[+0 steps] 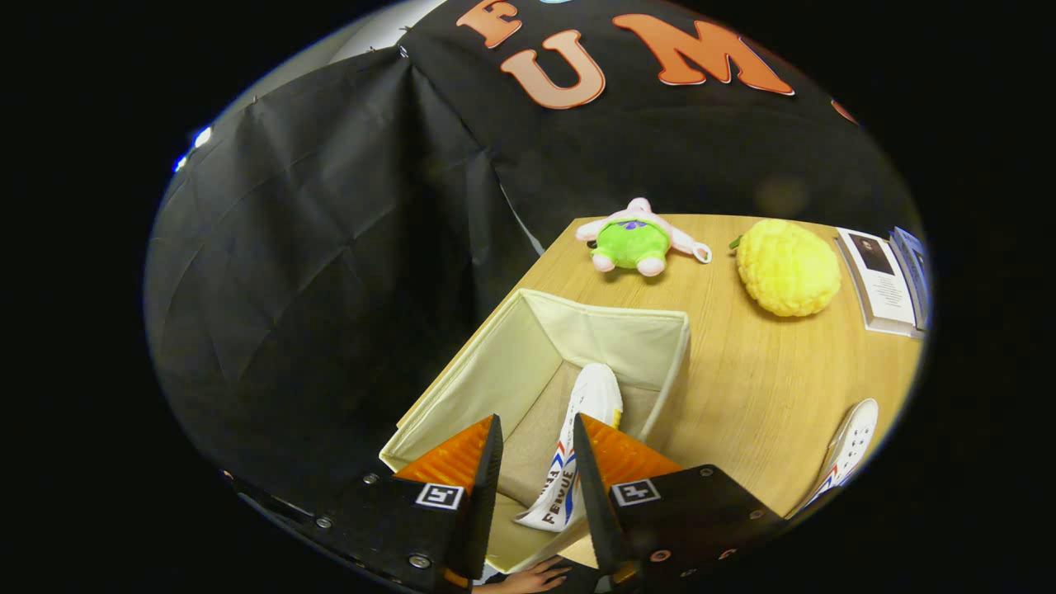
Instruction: Open the storage box then place both shoes into the box .Put the left shoe in first, then the right shoe, with the right side of both shoes facing outward in a uniform manner.
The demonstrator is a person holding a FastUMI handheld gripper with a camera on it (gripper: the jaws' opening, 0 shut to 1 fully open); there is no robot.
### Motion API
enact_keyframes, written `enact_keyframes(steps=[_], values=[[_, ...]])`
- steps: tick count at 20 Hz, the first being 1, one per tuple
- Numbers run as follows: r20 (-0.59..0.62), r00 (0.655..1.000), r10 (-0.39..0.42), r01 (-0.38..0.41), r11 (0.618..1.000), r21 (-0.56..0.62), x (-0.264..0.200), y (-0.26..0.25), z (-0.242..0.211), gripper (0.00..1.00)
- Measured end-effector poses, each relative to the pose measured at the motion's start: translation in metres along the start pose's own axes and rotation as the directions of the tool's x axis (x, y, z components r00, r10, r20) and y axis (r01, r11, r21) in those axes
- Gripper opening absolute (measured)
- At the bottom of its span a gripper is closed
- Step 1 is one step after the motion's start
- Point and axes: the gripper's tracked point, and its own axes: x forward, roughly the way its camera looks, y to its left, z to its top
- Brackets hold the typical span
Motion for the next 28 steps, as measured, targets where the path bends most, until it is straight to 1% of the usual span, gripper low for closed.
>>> enact_keyframes(steps=[1, 2, 4, 5, 6, 7, 9, 13, 17, 21, 25, 28], values=[[0.018, 1.000, -0.006, 0.006, 1.000, 0.001, -0.010, -0.005, 0.002, 0.55], [0.036, 0.999, -0.018, 0.018, 1.000, -0.002, -0.021, -0.013, 0.003, 0.57], [0.065, 0.996, -0.063, 0.064, 0.998, -0.017, -0.045, -0.034, 0.001, 0.68], [0.081, 0.993, -0.088, 0.090, 0.996, -0.019, -0.056, -0.046, 0.000, 0.77], [0.094, 0.989, -0.112, 0.114, 0.993, -0.016, -0.066, -0.056, -0.001, 0.80], [0.103, 0.986, -0.130, 0.132, 0.991, -0.010, -0.076, -0.067, -0.003, 0.85], [0.108, 0.981, -0.164, 0.163, 0.987, 0.016, -0.092, -0.089, -0.011, 0.89], [0.095, 0.963, -0.251, 0.246, 0.967, 0.061, -0.117, -0.145, -0.033, 0.94], [0.065, 0.943, -0.326, 0.317, 0.941, 0.116, -0.139, -0.195, -0.058, 0.95], [0.009, 0.916, -0.400, 0.394, 0.906, 0.152, -0.153, -0.245, -0.092, 0.95], [-0.050, 0.896, -0.442, 0.442, 0.873, 0.207, -0.153, -0.279, -0.126, 0.96], [-0.099, 0.886, -0.453, 0.463, 0.853, 0.243, -0.149, -0.301, -0.149, 0.95]])
